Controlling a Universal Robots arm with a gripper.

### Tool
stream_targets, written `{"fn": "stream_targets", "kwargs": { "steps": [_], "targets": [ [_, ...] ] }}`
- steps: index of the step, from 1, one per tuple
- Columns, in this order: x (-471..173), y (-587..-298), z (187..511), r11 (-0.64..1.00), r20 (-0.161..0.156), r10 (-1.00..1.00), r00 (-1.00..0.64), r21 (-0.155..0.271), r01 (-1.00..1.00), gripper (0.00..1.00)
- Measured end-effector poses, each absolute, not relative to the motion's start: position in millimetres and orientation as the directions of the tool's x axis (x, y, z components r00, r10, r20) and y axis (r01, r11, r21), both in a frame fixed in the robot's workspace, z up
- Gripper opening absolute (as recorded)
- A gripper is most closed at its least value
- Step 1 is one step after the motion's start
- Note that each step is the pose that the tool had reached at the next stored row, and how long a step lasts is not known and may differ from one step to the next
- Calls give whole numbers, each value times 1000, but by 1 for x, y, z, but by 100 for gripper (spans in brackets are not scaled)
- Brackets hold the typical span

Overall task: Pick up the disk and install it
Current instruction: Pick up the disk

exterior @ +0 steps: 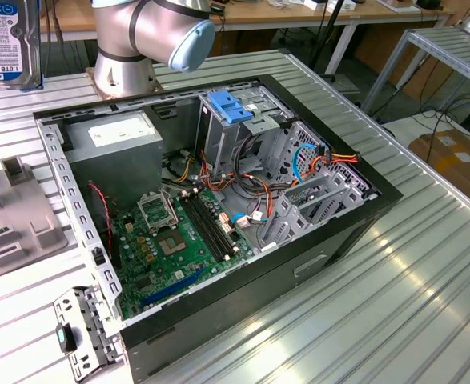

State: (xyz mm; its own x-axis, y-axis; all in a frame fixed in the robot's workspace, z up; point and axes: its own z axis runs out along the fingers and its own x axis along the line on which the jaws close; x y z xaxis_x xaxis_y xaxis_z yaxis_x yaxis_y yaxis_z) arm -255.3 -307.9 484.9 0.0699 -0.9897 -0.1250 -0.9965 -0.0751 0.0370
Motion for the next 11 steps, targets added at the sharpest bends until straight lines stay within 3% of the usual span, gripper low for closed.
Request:
{"fn": "stream_targets", "kwargs": {
  "steps": [11],
  "targets": [
    [-249, -312, 484, -75, -125, -990, 70, 37, -996, 36]
  ]
}}
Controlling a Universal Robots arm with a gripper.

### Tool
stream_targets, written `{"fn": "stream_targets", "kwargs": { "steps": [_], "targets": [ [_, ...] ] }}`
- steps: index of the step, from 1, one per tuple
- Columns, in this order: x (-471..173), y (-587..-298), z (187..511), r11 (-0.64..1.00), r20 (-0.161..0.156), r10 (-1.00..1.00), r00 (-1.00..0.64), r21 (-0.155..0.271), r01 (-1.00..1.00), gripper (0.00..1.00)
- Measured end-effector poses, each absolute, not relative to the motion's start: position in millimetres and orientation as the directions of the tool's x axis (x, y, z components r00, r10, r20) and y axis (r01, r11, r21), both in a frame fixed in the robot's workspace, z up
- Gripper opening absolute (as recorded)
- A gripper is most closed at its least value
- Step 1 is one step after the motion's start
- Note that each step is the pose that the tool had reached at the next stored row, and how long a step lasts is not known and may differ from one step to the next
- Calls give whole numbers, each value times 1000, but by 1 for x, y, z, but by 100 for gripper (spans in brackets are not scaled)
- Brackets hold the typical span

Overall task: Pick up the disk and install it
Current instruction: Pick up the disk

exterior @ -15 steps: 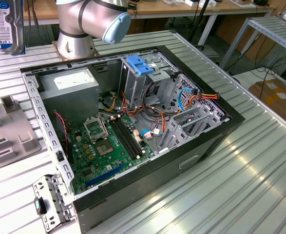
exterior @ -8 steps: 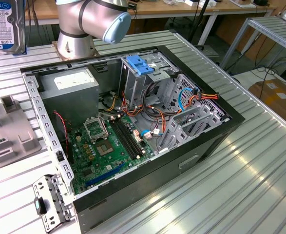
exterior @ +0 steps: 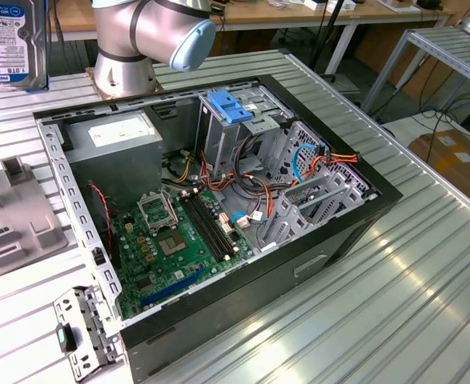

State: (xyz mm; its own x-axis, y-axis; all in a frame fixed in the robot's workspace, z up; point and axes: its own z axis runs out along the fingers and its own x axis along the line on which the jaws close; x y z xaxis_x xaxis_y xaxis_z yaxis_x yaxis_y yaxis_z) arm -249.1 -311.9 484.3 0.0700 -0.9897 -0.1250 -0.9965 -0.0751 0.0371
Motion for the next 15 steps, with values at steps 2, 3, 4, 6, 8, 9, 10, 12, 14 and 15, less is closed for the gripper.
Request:
{"fn": "stream_targets", "kwargs": {
  "steps": [2, 3, 4, 6, 8, 9, 10, 12, 14, 15],
  "targets": [
    [-248, -312, 484, -75, -125, -990, 70, 37, -996, 36],
    [-248, -313, 484, -75, -125, -990, 70, 37, -996, 36],
    [-247, -313, 484, -75, -125, -990, 70, 37, -996, 36],
    [-246, -314, 484, -75, -125, -990, 70, 37, -996, 36],
    [-244, -315, 484, -75, -125, -990, 70, 37, -996, 36],
    [-243, -315, 484, -75, -125, -990, 70, 37, -996, 36],
    [-243, -315, 484, -75, -125, -990, 70, 37, -996, 36],
    [-241, -316, 483, -75, -125, -990, 70, 37, -996, 36],
    [-240, -317, 483, -75, -125, -990, 70, 37, -996, 36],
    [-239, -317, 483, -75, -125, -990, 70, 37, -996, 36]
  ]
}}
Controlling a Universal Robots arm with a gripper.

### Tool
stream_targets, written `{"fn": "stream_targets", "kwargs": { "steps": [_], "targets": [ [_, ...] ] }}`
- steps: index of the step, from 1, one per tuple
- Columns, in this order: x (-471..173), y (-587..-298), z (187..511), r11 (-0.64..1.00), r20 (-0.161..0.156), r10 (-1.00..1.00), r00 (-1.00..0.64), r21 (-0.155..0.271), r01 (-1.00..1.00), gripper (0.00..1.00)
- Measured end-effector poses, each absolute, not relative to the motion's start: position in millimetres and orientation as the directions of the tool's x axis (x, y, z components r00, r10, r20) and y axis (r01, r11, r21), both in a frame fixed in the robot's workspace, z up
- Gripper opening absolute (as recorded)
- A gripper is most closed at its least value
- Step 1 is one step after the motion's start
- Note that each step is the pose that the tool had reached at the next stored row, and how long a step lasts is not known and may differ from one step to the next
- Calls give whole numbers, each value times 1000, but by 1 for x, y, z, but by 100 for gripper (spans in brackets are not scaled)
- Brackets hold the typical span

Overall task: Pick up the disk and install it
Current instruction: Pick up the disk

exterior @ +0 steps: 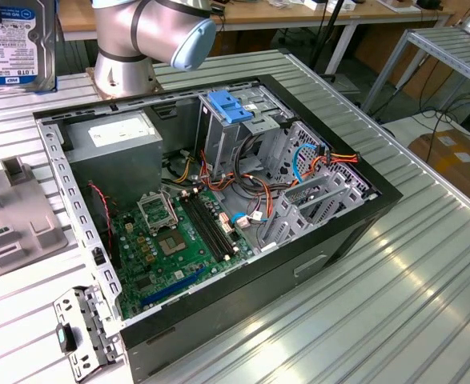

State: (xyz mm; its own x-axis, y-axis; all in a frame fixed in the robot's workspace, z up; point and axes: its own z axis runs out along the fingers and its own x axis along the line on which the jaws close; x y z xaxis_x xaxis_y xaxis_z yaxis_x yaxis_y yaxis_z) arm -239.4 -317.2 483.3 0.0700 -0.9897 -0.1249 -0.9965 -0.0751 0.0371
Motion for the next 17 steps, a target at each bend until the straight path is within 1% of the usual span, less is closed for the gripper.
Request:
{"fn": "stream_targets", "kwargs": {
  "steps": [17],
  "targets": [
    [-229, -323, 482, -75, -125, -990, 70, 37, -996, 36]
  ]
}}
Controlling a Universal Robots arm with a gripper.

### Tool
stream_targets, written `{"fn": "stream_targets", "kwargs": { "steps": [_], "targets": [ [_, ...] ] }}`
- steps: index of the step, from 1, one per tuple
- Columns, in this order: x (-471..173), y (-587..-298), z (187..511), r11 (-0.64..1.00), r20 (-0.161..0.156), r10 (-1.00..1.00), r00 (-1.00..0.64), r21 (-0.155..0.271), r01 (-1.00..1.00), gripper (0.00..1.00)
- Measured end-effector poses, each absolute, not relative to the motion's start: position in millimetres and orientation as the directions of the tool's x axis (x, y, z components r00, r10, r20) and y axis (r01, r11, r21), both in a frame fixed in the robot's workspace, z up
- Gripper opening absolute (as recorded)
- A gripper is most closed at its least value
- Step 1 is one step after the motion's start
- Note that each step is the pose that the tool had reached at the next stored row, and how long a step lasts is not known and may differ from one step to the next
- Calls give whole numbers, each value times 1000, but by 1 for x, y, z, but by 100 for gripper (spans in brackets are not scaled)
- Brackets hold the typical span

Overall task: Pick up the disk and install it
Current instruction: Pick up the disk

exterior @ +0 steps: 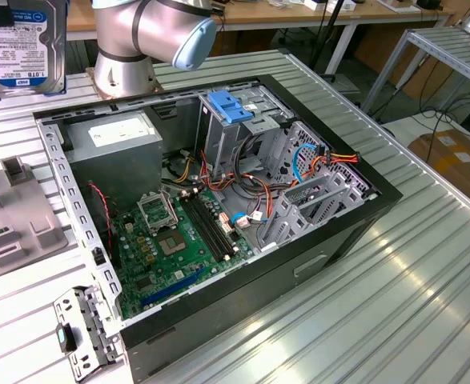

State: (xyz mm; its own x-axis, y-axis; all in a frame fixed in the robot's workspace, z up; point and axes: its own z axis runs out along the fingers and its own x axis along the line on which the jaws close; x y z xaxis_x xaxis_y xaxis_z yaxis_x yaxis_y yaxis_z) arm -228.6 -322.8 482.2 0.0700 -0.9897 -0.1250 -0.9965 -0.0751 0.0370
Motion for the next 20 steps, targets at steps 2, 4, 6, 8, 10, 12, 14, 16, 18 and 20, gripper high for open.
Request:
{"fn": "stream_targets", "kwargs": {
  "steps": [2, 4, 6, 8, 10, 12, 14, 16, 18, 20],
  "targets": [
    [-227, -324, 482, -75, -125, -990, 70, 37, -996, 36],
    [-225, -324, 482, -75, -125, -990, 70, 37, -996, 36],
    [-223, -325, 482, -75, -125, -990, 70, 37, -996, 36],
    [-221, -327, 481, -75, -125, -990, 70, 37, -996, 36],
    [-220, -329, 481, -75, -125, -990, 70, 37, -996, 36],
    [-220, -332, 481, -75, -125, -990, 70, 37, -996, 36],
    [-220, -335, 481, -75, -125, -990, 70, 37, -996, 36],
    [-219, -339, 481, -75, -125, -990, 70, 37, -996, 36],
    [-219, -341, 481, -75, -125, -990, 70, 37, -996, 36],
    [-219, -343, 481, -75, -125, -990, 70, 37, -996, 36]
  ]
}}
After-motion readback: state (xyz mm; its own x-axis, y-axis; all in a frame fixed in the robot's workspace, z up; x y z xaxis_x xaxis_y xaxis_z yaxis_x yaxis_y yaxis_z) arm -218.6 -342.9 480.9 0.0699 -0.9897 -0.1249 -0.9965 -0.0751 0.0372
